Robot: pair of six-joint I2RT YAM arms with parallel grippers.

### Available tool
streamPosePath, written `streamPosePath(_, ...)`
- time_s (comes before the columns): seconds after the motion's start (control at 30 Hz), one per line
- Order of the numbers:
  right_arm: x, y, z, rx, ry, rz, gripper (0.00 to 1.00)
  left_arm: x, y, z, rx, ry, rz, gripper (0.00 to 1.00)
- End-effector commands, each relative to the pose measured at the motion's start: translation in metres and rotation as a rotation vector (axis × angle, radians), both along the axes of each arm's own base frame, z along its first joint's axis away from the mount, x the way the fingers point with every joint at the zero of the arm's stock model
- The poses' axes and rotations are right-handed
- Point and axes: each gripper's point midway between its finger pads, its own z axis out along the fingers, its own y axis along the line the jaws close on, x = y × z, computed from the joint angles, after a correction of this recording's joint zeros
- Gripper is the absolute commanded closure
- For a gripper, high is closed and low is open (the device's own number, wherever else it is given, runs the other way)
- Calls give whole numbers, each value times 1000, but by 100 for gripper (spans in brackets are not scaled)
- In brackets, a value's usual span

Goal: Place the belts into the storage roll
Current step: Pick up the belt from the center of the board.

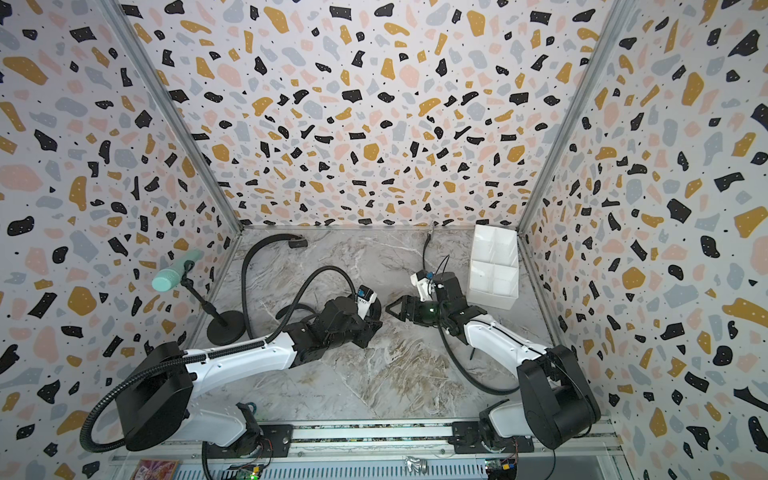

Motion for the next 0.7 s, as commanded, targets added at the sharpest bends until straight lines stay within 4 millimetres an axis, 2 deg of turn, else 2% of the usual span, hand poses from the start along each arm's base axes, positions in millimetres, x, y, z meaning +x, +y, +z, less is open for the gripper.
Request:
streamPosePath(0.0, 6, 12, 29, 66, -78, -15, 19, 6, -15, 47, -101, -208, -95, 100)
streamPosePath(0.33, -8, 44, 29, 57, -95, 68, 22, -5, -20, 50, -97, -267, -191, 100)
streamPosePath(0.47, -8, 50, 30, 47, -109, 82, 25, -8, -22, 48, -97, -263, -216, 100)
streamPosePath(0.67, -4, 52, 32, 30, -131, 75, 36, -10, -23, 41, -79, -241, -238, 100)
